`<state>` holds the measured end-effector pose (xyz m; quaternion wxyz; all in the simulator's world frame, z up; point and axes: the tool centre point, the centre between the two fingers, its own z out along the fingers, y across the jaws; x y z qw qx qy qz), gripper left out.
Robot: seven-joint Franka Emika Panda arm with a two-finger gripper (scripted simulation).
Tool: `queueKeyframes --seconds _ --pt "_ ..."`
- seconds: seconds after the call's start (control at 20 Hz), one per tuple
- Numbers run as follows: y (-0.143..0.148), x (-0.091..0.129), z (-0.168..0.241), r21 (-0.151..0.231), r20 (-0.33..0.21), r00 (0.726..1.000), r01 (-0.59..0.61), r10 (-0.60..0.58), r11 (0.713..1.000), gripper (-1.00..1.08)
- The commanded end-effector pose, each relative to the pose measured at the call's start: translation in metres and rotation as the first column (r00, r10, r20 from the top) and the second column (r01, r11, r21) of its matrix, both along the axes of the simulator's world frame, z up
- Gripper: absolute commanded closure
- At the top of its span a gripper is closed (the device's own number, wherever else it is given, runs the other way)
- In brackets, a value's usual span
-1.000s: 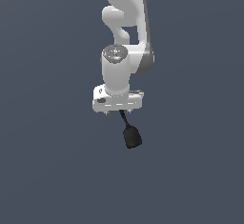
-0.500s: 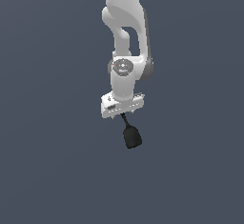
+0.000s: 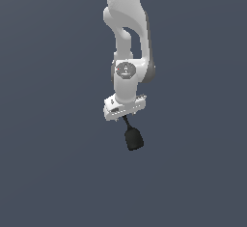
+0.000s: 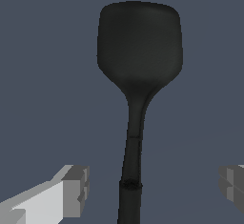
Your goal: Pick up the object and move it to a goal position.
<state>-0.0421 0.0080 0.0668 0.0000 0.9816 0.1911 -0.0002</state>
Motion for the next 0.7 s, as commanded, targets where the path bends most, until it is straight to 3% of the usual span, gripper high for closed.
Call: queueKeyframes --seconds 0.0,0.65 --pt "0.0 0.0 -0.004 0.0 0.0 1.0 -0.001 0.001 1.0 -0.92" --pt "0.0 -0.001 -0.05 0.0 0.0 1.0 -0.006 0.006 1.0 -0.92"
